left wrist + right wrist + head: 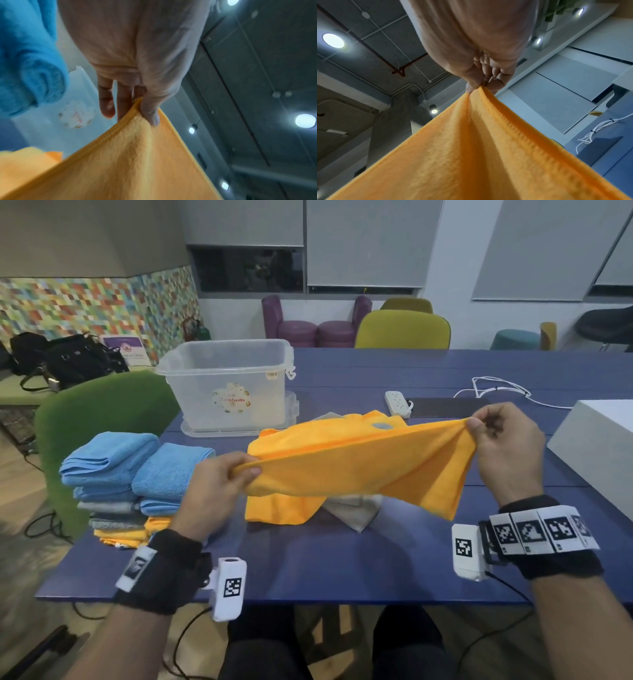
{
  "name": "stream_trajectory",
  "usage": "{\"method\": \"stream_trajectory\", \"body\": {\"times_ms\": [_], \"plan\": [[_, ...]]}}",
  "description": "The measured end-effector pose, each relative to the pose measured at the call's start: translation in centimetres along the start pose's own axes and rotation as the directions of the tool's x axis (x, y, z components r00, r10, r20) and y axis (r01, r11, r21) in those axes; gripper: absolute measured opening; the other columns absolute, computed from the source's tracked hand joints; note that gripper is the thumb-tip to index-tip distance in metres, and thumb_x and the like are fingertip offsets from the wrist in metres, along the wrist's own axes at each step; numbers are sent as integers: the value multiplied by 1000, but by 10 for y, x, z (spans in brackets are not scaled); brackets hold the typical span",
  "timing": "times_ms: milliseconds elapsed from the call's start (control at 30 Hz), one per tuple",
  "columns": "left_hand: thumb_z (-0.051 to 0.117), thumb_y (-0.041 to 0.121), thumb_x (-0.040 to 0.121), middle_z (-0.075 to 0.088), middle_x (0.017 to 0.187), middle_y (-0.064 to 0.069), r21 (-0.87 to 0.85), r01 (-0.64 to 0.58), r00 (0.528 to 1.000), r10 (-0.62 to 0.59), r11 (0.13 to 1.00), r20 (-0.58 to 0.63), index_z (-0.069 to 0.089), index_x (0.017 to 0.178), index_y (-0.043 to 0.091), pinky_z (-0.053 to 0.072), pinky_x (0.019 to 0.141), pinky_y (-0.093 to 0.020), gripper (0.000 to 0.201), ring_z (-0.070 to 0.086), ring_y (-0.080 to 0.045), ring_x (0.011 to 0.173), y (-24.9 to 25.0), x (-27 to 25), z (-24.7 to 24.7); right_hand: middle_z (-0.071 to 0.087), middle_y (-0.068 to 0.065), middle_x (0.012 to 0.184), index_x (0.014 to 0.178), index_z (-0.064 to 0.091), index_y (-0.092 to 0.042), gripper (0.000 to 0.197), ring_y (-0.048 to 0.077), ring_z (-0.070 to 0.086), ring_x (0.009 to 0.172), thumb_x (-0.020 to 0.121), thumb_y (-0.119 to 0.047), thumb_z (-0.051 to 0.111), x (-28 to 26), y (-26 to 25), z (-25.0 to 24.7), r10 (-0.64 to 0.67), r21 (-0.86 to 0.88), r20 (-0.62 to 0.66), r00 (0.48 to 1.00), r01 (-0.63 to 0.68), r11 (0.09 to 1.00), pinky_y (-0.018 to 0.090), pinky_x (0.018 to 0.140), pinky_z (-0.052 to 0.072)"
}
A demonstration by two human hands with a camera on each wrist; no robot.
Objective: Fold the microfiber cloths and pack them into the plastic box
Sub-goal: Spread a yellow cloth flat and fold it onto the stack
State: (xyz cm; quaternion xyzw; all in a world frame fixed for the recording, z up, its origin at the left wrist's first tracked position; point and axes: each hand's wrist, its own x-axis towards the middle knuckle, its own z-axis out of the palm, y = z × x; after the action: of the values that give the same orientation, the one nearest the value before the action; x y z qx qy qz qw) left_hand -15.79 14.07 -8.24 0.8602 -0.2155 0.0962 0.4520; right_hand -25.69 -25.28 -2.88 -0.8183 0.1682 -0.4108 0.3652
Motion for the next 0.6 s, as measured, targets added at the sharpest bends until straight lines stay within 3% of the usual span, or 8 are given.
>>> {"method": "stream_trajectory", "body": {"times_ms": [67,133,200,267,333,467,533,600], "plan": [[68,41,94,65,73,-1,-80,-12,1000,10,997,-24,73,87,27,44,64,-32,16,53,-10,66,17,-2,-23,65,0,84,91,62,-17,10,20,63,83,94,-9,67,-1,-2,-9,5,-13,24,1000,-5,1000,28,78,46],[68,37,98,66,77,-6,-127,-10,999,3,992,-52,73,88,18,45,57,-29,22,53,-14,63,30,-1,-39,66,0,85,91,62,-16,9,19,62,84,95,-9,65,-3,-4,-15,10,-48,68,998,-7,999,28,79,43],[67,31,98,67,79,-3,-92,15,999,-20,996,-49,73,88,17,45,53,-23,18,52,-10,57,37,1,-45,67,3,88,93,63,-15,6,19,61,85,96,-10,64,-5,-1,-15,46,-82,132,990,-36,996,29,75,41],[69,26,98,68,81,-3,-20,57,998,-57,998,-6,74,89,18,48,59,-31,13,55,-11,64,30,7,-39,67,4,91,95,63,-14,5,21,61,88,97,-10,62,-8,10,-7,106,-127,196,975,-82,989,30,75,41],[71,19,96,70,87,-6,135,114,991,-122,984,54,75,94,19,46,71,-37,4,61,-22,81,12,14,-22,68,7,95,95,62,-15,5,24,61,93,96,-9,62,-12,28,10,178,-200,252,951,-129,971,31,78,41],[60,1,92,70,104,-13,418,176,938,-281,891,203,69,109,26,41,68,-32,31,62,-26,88,-35,18,31,65,17,104,103,62,-19,13,29,60,85,96,-10,55,-33,72,49,381,-380,363,850,-239,894,35,68,47],[54,-2,92,64,123,-14,510,184,901,-352,840,254,62,127,28,51,77,-37,47,63,-30,99,-42,13,46,65,18,110,122,60,-19,26,32,62,91,97,-13,55,-47,85,59,449,-457,418,790,-245,855,41,75,53],[58,5,97,48,146,-12,560,145,903,-341,816,262,47,148,23,52,95,-44,55,58,-32,121,-41,3,55,59,14,130,138,52,-20,41,33,59,114,98,-20,59,-62,88,61,432,-502,469,771,-170,848,45,92,52]]}}
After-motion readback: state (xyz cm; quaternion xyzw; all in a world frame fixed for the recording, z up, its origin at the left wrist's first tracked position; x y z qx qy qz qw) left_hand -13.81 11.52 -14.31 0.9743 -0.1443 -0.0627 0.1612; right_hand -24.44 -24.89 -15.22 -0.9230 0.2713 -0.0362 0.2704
